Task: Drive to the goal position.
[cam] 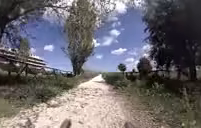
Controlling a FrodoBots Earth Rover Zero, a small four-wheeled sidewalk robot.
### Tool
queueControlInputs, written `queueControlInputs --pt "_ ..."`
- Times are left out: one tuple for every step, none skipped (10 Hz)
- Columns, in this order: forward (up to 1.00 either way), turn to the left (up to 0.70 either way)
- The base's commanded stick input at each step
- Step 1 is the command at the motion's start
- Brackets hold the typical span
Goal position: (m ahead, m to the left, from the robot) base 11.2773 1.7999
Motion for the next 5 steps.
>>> queueControlInputs --pt "0.85 0.0" --pt "0.85 0.0" --pt "0.85 0.0" --pt "0.85 0.0" --pt "0.85 -0.3"
